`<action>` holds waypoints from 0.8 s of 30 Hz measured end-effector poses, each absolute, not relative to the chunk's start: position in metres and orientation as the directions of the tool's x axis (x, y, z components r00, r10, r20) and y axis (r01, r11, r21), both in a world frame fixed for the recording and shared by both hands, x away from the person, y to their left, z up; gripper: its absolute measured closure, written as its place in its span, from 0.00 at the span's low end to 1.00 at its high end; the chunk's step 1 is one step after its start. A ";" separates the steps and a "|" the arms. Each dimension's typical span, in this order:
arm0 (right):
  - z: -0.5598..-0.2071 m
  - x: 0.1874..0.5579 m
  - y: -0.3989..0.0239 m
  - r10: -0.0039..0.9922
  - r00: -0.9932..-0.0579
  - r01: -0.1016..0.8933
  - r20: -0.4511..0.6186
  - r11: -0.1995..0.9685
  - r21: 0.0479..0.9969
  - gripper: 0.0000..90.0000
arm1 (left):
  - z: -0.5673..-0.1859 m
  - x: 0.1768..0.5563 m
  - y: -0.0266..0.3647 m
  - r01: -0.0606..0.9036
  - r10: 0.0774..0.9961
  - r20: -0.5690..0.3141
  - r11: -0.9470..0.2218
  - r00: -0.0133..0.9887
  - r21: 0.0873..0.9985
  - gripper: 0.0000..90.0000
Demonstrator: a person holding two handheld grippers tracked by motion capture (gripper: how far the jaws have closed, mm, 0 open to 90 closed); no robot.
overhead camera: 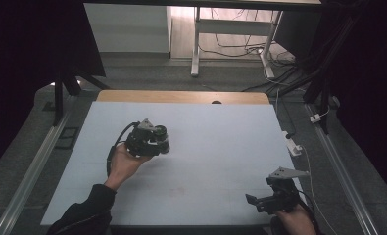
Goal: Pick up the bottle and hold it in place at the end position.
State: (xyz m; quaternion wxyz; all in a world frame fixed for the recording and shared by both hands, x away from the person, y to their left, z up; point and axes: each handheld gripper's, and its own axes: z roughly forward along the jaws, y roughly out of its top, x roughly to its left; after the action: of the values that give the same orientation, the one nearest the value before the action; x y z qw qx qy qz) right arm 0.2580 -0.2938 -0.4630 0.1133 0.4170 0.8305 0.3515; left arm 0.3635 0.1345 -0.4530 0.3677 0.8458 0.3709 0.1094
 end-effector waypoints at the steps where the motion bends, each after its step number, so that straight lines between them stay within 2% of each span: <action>1: -0.463 0.258 -0.294 0.772 -0.627 0.613 0.105 0.405 0.678 0.00 | -0.453 0.365 0.132 0.545 0.704 -0.088 -0.458 0.704 0.702 0.60; 13: -0.463 0.258 -0.294 0.771 -0.627 0.614 0.105 0.407 0.676 0.00 | -0.457 0.388 0.096 0.539 0.691 -0.097 -0.458 0.716 0.707 0.60; 24: -0.463 0.258 -0.293 0.770 -0.630 0.613 0.103 0.411 0.675 0.00 | -0.478 0.404 0.077 0.539 0.695 -0.074 -0.481 0.715 0.691 0.60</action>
State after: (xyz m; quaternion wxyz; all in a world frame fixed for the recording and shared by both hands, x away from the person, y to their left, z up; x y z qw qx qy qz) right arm 0.2575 -0.2933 -0.4631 0.1125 0.4153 0.8323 0.3494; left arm 0.4036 0.0768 -0.4781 0.3588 0.8538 0.3614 0.1083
